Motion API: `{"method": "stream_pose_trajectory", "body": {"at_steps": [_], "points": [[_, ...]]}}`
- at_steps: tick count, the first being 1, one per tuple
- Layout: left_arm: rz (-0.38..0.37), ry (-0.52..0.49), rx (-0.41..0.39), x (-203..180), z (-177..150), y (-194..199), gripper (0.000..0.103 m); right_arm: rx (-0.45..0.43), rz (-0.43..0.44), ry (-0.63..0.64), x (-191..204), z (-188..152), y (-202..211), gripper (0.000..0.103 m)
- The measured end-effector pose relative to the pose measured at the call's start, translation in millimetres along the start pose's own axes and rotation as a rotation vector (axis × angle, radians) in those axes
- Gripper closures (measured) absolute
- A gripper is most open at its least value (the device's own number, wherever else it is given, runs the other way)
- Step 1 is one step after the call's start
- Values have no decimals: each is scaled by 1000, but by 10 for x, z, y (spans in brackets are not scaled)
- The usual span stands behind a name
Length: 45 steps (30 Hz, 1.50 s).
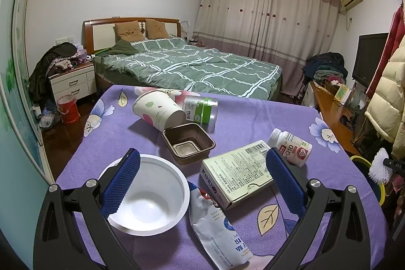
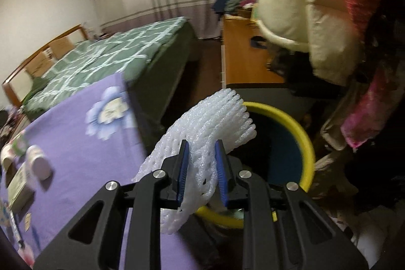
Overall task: Collect trash
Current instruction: 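Carry the foam net over the yellow bin and open the right gripper, then reach to the white plastic bowl and grasp its rim with the left gripper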
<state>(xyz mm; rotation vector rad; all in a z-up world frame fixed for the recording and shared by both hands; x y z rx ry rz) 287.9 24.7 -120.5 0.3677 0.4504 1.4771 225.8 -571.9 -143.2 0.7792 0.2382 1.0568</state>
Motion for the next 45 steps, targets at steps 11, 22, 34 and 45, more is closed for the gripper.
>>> {"method": "stream_pose_trajectory", "body": {"at_steps": [11,22,34,45], "points": [[-3,-3,10,-1,-32,-28,5,-4,-130,-37,-355,114,-256,63],[-7,-13,20,-8,-50,-59,5,-36,-4,-12,50,-71,4,55],[38,-33,85,128,-141,-10,5,-23,193,194,1153,-608,256,49],[67,-22,237,451,-446,-67,5,-8,211,226,1281,-673,257,49]]}}
Point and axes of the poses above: each gripper's, at about its wrist camera, not at the fingertips, and y roughly against the way its jaws point, x to its left, z to its top, the point moved 9 cm from there along -y, roughly the way its jaws point, and after that the axes turned 4 degrees about -y, right-handed, at the moved point
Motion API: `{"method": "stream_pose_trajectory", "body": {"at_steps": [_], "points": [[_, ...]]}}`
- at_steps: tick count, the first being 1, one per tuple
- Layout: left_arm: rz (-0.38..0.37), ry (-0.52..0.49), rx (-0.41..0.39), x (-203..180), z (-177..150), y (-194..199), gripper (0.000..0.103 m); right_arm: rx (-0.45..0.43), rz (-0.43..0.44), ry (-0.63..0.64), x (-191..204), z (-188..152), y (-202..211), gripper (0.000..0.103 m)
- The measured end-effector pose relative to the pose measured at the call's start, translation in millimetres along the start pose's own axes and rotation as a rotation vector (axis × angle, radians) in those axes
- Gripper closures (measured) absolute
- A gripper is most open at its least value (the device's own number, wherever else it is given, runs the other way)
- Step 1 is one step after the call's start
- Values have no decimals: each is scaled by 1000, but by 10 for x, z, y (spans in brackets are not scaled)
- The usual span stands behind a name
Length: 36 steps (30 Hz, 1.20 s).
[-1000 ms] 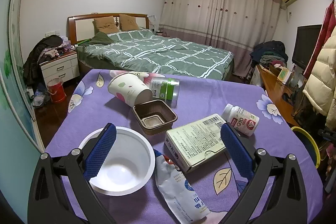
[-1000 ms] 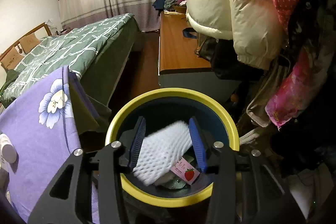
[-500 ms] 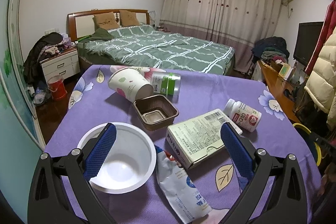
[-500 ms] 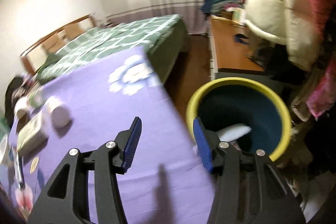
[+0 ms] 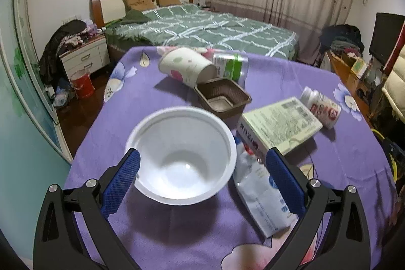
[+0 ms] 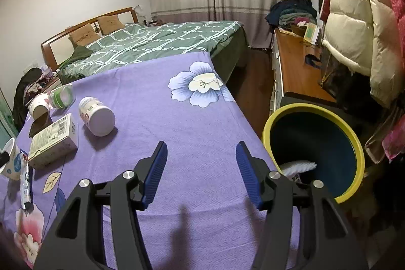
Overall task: Collect trash
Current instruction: 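Reach to the white plastic bowl and grasp its rim with the left gripper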
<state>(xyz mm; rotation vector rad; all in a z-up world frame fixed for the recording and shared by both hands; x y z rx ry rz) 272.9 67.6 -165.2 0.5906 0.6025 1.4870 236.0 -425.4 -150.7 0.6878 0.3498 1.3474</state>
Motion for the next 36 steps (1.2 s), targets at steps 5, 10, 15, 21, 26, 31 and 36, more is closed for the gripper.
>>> {"method": "stream_pose_trajectory", "body": {"at_steps": [5,10,15,21,26,31,36], "points": [[-15,-24,57,-44,-170,-34,5,21,8,-12,-25,-13,-44,49],[-35,29,72,17,-222,-1,5,30,16,-15,-20,-22,-62,49],[-31,14,10,-37,-108,210,5,40,25,-28,-31,-27,-83,49],[8,-38,3,-86,-95,290,5,38,33,-34,-24,-26,-88,49],[33,-39,93,3,-288,104,5,42,38,-38,-22,-26,-96,49],[38,40,132,160,-302,-111,5,44,41,-41,-24,-29,-98,49],[54,44,116,155,-222,-247,5,57,47,-47,-9,-49,-121,49]]}}
Point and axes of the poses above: each gripper's, at about its wrist camera, not at the fingertips, and y roughly against the way its jaws point, x to its left, z to its top, the point moved 9 cm from there along -y, roughly the way its jaws point, and after that the axes turned 4 degrees about -y, right-handed, at the moved point
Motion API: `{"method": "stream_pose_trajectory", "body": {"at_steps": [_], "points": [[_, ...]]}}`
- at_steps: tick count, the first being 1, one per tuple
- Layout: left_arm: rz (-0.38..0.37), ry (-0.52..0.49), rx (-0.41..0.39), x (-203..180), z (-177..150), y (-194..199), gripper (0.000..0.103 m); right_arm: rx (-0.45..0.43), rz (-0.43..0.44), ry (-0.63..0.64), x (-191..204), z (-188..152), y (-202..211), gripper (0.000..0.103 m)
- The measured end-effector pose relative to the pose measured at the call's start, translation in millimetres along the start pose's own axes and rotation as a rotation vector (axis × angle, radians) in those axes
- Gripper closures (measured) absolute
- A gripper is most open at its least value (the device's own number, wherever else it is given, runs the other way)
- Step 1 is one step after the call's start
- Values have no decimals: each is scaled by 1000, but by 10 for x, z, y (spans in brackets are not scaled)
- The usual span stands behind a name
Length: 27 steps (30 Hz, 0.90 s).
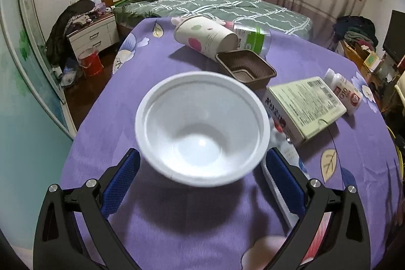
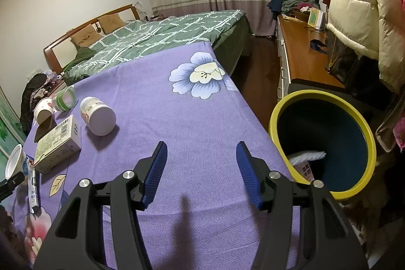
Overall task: Collect trash
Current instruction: 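Reach to the white plastic bowl and grasp its rim with the left gripper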
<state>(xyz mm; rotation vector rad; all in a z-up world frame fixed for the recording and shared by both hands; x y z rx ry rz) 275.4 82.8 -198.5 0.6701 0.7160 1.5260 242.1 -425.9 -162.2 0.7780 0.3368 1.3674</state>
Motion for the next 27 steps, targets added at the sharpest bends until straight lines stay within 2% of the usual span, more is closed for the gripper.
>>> {"method": "stream_pose_trajectory", "body": {"at_steps": [6,8,10,13,20,23,27], "points": [[16,5,-16,-23,109,-105,8,13,8,-6,8,-23,-25,49],[18,11,-9,-9,128,-152,13,16,14,-8,-4,-19,-33,49],[7,26,-2,10,137,-186,24,18,17,-10,-10,-21,-35,49],[-2,43,-7,45,163,-204,24,19,22,-12,-9,-18,-33,49],[-3,23,-75,-31,284,103,25,-9,29,-8,-4,7,35,49],[-21,-10,-101,-163,337,316,25,-29,6,25,-32,18,116,49],[-76,-65,-129,-509,408,534,25,-45,2,-1,-239,59,294,49]]}}
Point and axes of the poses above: each gripper's, at about its wrist camera, not at the fingertips, and y roughly against the way its jaws point, x to its left, z to its top, the point moved 9 cm from there along -y, roughly the way its jaws point, and after that the axes turned 4 degrees about -y, right-handed, at the moved point
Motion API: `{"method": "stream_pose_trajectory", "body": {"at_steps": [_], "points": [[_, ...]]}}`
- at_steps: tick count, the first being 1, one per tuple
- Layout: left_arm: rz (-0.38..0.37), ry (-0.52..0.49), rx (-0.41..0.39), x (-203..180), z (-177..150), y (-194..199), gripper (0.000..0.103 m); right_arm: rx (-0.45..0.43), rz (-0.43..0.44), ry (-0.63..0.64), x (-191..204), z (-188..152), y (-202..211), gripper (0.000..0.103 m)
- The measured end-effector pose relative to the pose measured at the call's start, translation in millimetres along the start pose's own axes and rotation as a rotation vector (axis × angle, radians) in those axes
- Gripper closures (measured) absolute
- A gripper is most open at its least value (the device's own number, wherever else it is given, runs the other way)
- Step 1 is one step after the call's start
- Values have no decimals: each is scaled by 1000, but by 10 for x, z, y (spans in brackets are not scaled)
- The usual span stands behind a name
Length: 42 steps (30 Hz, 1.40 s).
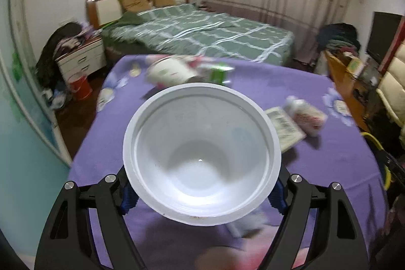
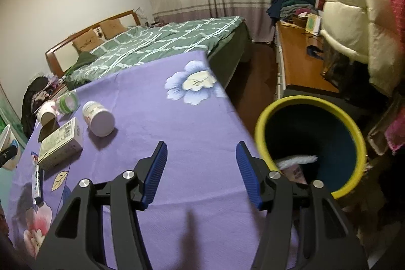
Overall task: Collect trash
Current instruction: 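Reach to the white plastic bowl and grasp its rim with the left gripper, then carry the white bowl over the yellow bin and open the left gripper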
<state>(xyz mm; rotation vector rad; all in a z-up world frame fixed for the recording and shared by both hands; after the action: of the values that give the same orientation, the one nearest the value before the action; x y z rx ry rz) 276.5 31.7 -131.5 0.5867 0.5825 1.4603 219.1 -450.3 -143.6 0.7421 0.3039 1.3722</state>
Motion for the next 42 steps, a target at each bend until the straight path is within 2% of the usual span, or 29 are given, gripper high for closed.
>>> {"method": "stream_pose_trajectory", "body": {"at_steps": [6,12,18,25,33,34,36,39,42], "points": [[-144,-95,-14,-911,113,71,25,-32,-45,-26,-432,60,296,49],[-296,-219,17,-2082,149,0,25,-53,-87,-76,-935,35,520,46],[-410,-324,34,-3145,138,-10,24,-60,-141,-132,-1430,22,626,46],[-540,-409,101,-4341,13,-181,24,-53,-182,-178,-1876,-60,698,45],[-578,-475,133,-5113,-113,-409,24,-49,-216,-244,-2281,-145,751,45],[-575,-486,133,-5197,-123,-426,19,-46,-217,-249,-2306,-150,746,45],[-572,-493,129,-5230,-113,-436,9,-42,-221,-253,-2325,-171,734,45],[-573,-490,113,-5254,-75,-420,8,-38,-221,-254,-2315,-186,721,45],[-587,-466,102,-5107,14,-343,8,-39,-217,-251,-2277,-179,721,45]]}}
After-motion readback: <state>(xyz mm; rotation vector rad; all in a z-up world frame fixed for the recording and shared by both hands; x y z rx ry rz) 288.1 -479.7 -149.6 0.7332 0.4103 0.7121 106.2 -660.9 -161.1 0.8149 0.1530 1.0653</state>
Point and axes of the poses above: each gripper's, at about its wrist camera, not at the fingertips, and y roughly against the way its jaws point, x to its left, z to its top, the point moved 9 cm from there along -y, roughly the way its jaws point, and after that the axes turned 4 degrees about -y, right-handed, at the moved point
